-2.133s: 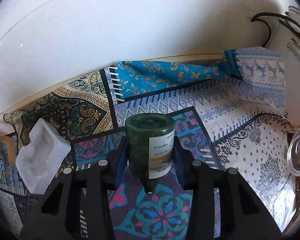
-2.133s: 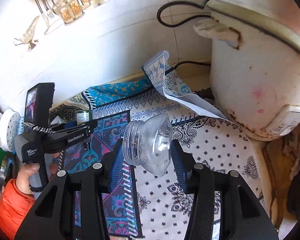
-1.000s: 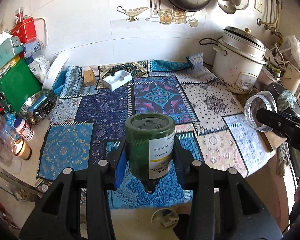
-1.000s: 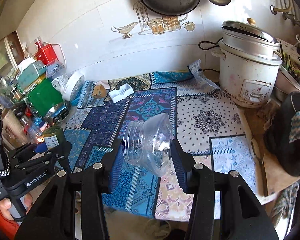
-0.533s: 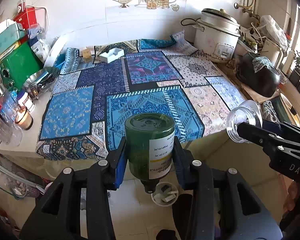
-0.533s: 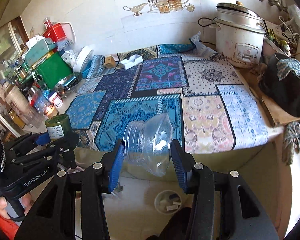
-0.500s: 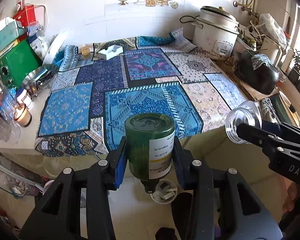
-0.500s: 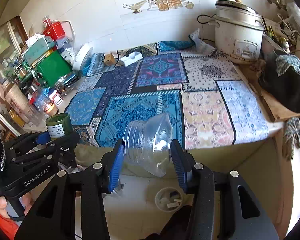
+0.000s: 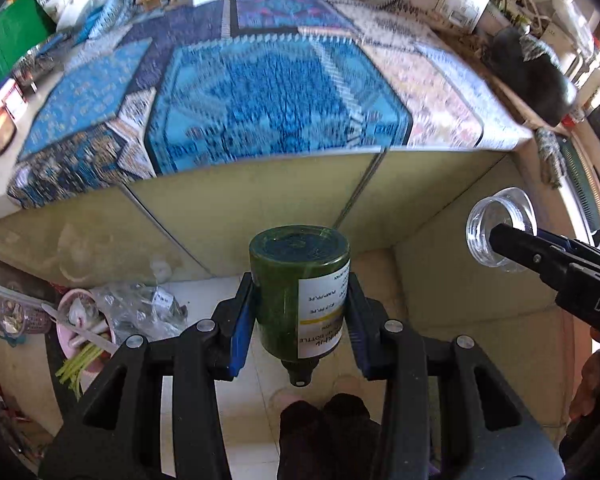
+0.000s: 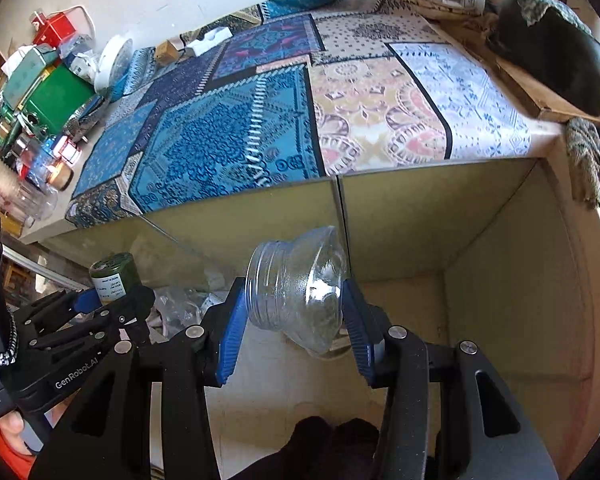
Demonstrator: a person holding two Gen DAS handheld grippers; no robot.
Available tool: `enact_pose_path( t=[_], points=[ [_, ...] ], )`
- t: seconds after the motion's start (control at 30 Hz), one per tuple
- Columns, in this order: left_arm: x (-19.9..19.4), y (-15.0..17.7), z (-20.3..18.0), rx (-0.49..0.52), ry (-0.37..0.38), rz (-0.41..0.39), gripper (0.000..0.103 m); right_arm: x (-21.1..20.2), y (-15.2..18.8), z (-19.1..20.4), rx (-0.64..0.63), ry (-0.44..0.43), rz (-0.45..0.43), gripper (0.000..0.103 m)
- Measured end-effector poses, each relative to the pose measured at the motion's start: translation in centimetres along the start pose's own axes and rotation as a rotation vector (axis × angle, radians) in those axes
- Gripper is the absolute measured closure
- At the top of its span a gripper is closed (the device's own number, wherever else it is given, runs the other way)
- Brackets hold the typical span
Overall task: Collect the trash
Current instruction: 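Carry both bottles down over the floor bin with both tools, then open the left tool and right tool to drop both bottles into the bin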
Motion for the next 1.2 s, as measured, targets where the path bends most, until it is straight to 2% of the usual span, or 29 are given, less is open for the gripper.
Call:
enact_pose_path(
  t=[0.3, 0.47, 0.63, 0.9, 1.07, 1.2],
  points=[
    [11.1, 2.7, -0.7, -0.096, 0.022, 0.102, 0.062, 9.6, 3.2, -5.4, 0.000, 0.036, 0.144, 0.060],
    [19.8, 6.0, 0.4, -0.169, 0.043, 0.179, 0.062, 16.6, 5.0, -7.4, -0.042, 0.049, 0.205, 0.060],
    [28.8, 9.3, 1.7, -0.282, 0.095, 0.262, 0.062, 24.1, 6.9, -8.5, -0.097, 0.060, 0.253, 0.060],
    [39.3, 11.8, 2.7, -0.328, 0.111, 0.287, 0.062, 32.9, 8.0, -7.5, -0.117, -0.010, 0.297, 0.060],
    [43.7, 12.4, 3.3, -0.361, 0.115, 0.287, 0.062, 35.8, 8.1, -6.2, -0.123, -0.071, 0.317, 0.059],
    [45.9, 12.4, 3.4, -0.386, 0.151, 0.279, 0.062, 37.1, 8.2, -5.9, -0.135, -0.096, 0.342, 0.059]
  ],
)
Point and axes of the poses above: each gripper's, at about its wrist camera, not at the fingertips, and x roughly the way its jaws point, z to its left, y to its underside, the point moved 7 cm from there along x, roughly the way its jaws point, and after that the axes turned 7 degrees about z, right-handed, at the moved point
